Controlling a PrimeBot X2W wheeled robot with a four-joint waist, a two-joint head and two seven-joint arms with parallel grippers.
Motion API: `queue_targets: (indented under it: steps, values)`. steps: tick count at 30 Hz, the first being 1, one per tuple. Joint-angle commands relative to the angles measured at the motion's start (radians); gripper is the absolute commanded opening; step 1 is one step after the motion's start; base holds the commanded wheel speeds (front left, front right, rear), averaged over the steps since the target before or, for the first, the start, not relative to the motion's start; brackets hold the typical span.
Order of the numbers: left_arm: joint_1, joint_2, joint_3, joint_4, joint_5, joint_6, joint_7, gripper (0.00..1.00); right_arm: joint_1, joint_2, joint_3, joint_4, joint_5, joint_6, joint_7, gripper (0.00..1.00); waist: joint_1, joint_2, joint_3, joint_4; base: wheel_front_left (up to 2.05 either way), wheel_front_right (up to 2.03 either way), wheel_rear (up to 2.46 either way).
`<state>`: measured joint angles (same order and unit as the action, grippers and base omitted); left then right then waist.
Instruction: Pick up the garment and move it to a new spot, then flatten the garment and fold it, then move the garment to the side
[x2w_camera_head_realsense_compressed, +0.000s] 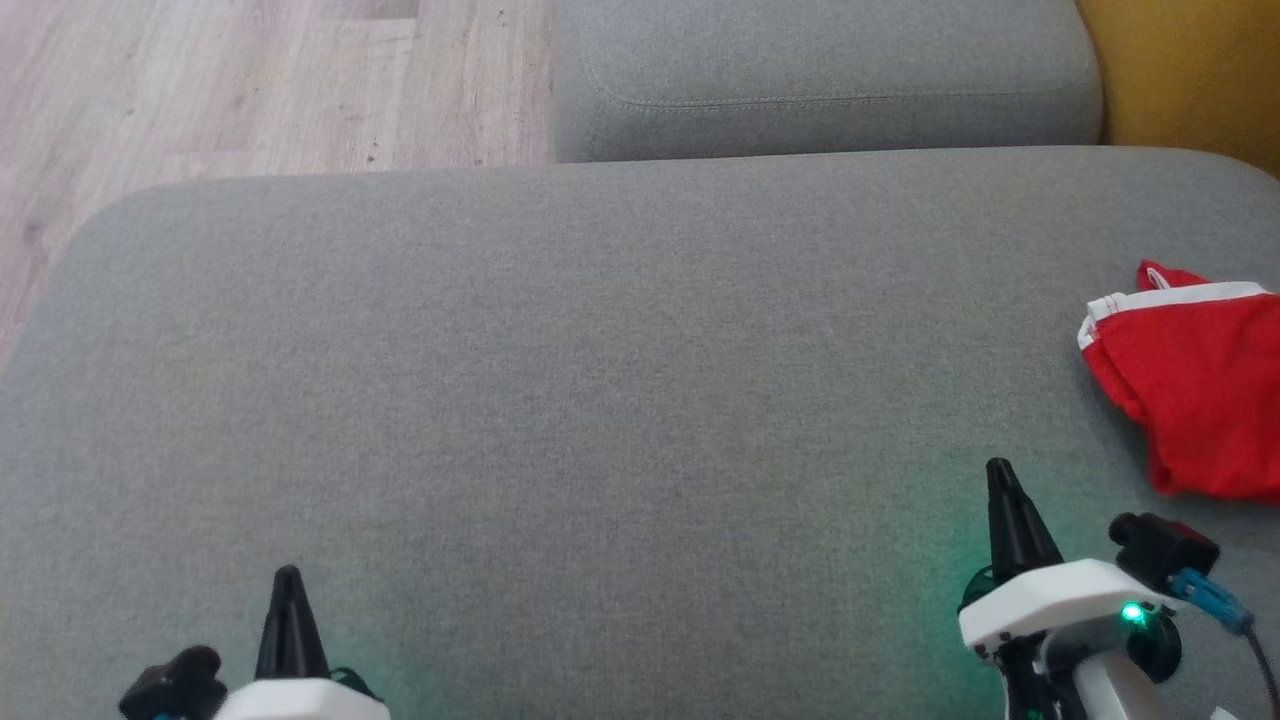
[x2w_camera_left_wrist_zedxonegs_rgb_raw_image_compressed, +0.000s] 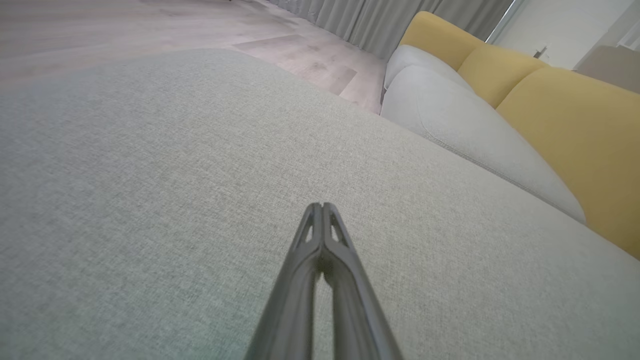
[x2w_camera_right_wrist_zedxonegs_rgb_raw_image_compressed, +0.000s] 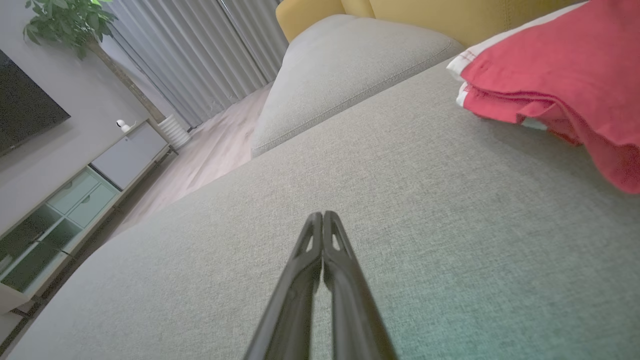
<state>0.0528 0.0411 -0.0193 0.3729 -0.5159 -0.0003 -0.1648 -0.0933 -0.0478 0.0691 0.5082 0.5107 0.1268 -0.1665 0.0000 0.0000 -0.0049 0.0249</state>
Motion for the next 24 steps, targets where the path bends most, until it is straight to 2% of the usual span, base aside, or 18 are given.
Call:
queue_targets:
  steps: [1,24]
  values:
    - [-0.053,0.003,0.023,-0.04,-0.039,-0.008,0.009,0.0,-0.042,-0.002,-0.006,-0.045,0.041,0.001,0.009,0.0,0.0,0.0,0.0,-0.001,0.0,0.0,0.0]
    - [-0.078,0.005,0.049,-0.061,-0.288,-0.037,0.073,0.0,-0.035,-0.002,-0.048,-0.096,0.291,0.002,0.073,0.0,0.0,0.0,0.002,-0.006,0.0,0.0,0.0]
